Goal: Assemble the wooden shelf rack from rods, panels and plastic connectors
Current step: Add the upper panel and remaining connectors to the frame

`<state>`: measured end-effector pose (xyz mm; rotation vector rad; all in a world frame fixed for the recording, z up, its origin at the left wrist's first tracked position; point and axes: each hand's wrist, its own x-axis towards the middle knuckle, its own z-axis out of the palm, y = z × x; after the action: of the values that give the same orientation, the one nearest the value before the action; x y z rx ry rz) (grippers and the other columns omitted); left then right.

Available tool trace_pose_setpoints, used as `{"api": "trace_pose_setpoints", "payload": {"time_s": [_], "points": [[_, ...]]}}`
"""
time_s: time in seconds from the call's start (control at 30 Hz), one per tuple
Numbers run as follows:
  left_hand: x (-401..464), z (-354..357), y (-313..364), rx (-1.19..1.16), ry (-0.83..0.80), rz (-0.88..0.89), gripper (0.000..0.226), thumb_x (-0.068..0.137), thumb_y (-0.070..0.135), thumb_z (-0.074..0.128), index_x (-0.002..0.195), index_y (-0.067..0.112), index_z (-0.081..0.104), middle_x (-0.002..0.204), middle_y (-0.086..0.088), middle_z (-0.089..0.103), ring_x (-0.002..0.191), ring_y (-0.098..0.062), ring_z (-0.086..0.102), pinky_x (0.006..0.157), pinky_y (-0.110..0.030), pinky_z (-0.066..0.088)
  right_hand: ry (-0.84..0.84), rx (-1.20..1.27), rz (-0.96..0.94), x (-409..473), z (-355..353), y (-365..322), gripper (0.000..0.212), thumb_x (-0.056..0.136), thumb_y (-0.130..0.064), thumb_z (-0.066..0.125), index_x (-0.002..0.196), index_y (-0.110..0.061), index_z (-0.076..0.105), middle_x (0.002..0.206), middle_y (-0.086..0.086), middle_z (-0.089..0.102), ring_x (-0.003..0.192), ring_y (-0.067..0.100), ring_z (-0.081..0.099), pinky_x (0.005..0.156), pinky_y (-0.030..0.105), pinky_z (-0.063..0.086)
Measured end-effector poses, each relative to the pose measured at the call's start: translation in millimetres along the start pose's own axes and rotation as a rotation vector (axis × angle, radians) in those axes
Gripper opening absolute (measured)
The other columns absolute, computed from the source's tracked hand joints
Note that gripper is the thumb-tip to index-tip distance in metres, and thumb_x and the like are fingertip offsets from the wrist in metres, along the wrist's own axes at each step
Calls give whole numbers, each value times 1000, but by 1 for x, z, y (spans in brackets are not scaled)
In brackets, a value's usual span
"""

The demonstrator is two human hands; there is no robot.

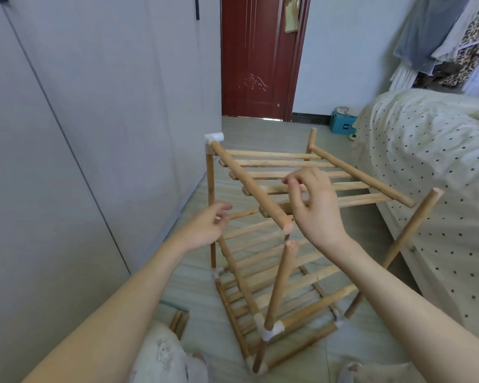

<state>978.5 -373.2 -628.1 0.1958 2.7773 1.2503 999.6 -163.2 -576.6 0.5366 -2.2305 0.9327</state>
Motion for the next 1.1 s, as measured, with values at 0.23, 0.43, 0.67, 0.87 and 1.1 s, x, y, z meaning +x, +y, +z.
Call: {"api": "trace_pose_setpoints", "payload": {"time_s": [0.23, 0.43, 0.67, 0.87, 1.1], "points": [[-40, 11, 26, 147, -590, 61, 53, 88, 29, 63, 135, 28, 40, 129, 3, 50, 117, -8, 49, 92, -17, 39, -94, -270, -133, -59, -14, 21, 28, 78, 4, 54, 106, 2, 59, 105, 17, 56, 95, 33, 54, 80, 45, 46], [-52, 32, 55, -128, -530, 244, 36, 71, 49, 74, 103, 38, 62, 107, 10, 66, 100, 1, 61, 89, -17, 47, -175, -481, -227, -54, -17, 30, 38, 87, -16, 62, 123, -6, 57, 122, 11, 59, 114, 32, 55, 99, 49, 39], [-43, 32, 66, -74, -407, 361, 8, 89, 27, 61, 87, 20, 65, 89, 9, 69, 89, -1, 63, 83, -21, 49, -276, -511, -137, -23, -1, 36, 52, 82, 7, 50, 131, -12, 52, 114, 10, 60, 109, 31, 53, 98, 41, 33], [-33, -2, 39, -125, -223, 249, 5, 88, 15, 63, 89, 19, 61, 94, -1, 68, 93, -12, 66, 85, -27, 51, -297, -567, -120, 1, 32, 33, 57, 87, 4, 42, 139, -19, 39, 125, 7, 54, 116, 28, 46, 97, 37, 29], [-19, -37, -21, -225, 226, 38, 20, 88, 9, 63, 82, 27, 57, 93, -1, 64, 104, -27, 62, 96, -48, 47, -380, -546, -61, 5, 66, 26, 62, 89, 0, 42, 146, -14, 23, 149, 10, 33, 137, 27, 28, 116, 43, 15]]}}
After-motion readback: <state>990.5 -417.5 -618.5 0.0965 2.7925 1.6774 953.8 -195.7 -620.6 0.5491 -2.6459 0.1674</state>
